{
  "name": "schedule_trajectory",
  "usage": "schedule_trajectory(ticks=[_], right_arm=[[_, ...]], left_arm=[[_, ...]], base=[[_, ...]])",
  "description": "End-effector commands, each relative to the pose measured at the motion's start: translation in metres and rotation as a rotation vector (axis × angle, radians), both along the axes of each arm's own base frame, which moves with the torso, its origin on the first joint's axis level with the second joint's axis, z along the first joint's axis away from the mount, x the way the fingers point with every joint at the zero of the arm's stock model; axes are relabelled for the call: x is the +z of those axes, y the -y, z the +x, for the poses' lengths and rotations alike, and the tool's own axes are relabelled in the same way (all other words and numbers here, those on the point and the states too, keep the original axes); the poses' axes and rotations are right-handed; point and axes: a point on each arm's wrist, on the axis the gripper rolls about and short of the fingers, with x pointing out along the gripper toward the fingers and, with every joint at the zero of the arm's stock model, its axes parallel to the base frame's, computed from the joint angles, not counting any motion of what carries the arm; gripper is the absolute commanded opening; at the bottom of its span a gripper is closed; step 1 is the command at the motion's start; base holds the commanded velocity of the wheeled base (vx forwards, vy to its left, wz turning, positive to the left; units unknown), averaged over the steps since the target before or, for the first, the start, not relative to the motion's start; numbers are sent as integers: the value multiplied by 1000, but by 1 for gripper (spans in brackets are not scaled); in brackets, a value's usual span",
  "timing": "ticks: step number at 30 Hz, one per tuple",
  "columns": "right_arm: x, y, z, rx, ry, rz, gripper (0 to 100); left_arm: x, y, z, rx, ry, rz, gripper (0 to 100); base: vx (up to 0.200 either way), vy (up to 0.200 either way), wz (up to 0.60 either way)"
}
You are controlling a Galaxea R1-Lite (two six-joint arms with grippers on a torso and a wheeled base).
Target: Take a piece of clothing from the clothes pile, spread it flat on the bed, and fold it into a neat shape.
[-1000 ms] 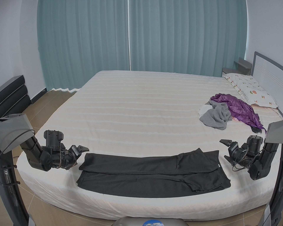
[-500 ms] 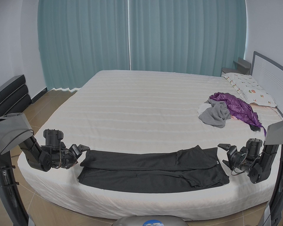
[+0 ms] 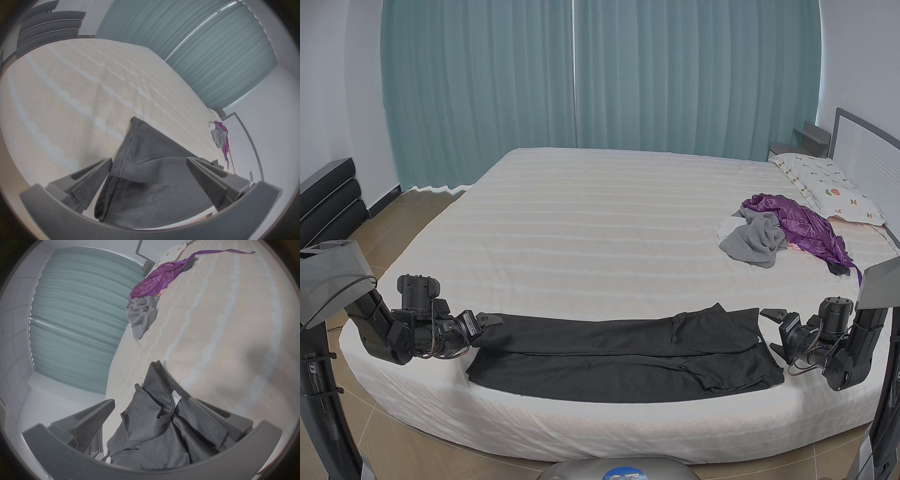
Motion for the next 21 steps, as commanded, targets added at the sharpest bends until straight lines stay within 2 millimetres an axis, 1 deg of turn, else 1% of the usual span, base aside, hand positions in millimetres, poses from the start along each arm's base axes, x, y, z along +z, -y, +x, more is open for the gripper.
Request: schedule_trajectory(ticks=[1, 5, 11, 21], right_arm=[[-4, -1, 0, 3, -13, 1, 100], [-4, -1, 0, 3, -13, 1, 100], [-4, -1, 0, 3, -13, 1, 100], [-4, -1, 0, 4, -14, 1, 100]], left_arm=[[-12, 1, 2, -29, -14, 25, 100], [-19, 3, 7, -43, -12, 59, 100], [-21, 5, 6, -50, -19, 62, 100], [-30, 7, 14, -38, -18, 81, 100]], base=[[0, 0, 0], [0, 0, 0], [0, 0, 0], [0, 0, 0]])
